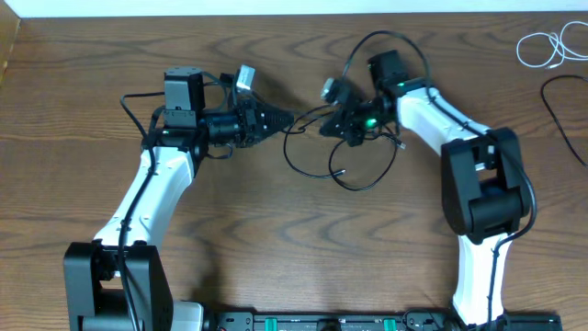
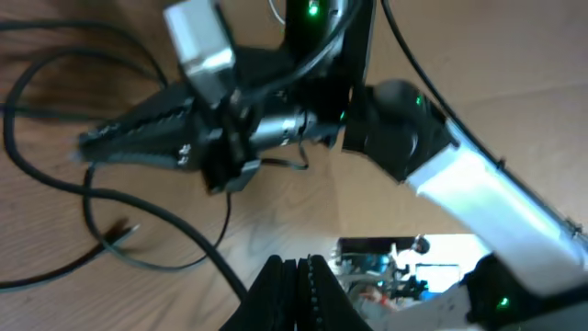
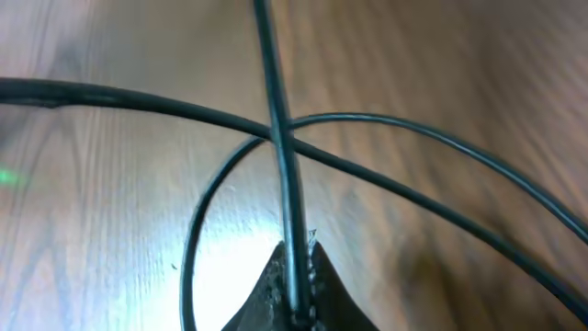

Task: Untangle cables

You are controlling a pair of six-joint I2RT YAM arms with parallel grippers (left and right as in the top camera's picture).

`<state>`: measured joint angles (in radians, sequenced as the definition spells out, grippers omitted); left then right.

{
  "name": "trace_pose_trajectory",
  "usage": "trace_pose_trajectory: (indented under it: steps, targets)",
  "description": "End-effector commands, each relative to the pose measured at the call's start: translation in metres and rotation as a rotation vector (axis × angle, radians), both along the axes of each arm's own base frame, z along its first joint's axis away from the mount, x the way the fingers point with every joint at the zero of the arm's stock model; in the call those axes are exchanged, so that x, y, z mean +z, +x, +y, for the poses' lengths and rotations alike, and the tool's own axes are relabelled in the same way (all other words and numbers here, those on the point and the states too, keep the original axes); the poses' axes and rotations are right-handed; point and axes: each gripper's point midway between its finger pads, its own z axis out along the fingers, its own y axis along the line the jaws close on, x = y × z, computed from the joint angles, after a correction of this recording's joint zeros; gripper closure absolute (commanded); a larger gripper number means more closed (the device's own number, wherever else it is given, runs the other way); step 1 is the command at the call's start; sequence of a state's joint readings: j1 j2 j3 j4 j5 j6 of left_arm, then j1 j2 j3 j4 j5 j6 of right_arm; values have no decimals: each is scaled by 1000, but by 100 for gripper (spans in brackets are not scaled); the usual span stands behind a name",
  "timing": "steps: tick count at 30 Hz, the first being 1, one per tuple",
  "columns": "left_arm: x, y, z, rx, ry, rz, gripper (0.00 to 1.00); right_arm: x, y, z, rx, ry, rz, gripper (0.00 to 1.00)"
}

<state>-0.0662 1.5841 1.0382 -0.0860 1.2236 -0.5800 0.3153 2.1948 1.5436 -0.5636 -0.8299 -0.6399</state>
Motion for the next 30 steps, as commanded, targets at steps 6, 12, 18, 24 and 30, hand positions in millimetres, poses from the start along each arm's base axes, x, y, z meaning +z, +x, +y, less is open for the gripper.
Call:
trace_pose_trajectory:
  steps: [6,12,18,24,30]
  targets:
    - [8,7,1,65,-61,166,93,-6,-9,29,79,-55,-94,80]
    - [15,7,0,71,-107,237,93,-5,-8,45,93,-47,-135,79]
    - [34,9,-3,44,-166,228,93,-9,2,51,42,-29,-124,86]
    - [37,12,-3,49,-171,218,93,-1,22,47,-67,9,-97,98]
    - [37,12,-3,50,-171,217,93,11,42,42,-180,66,-55,99]
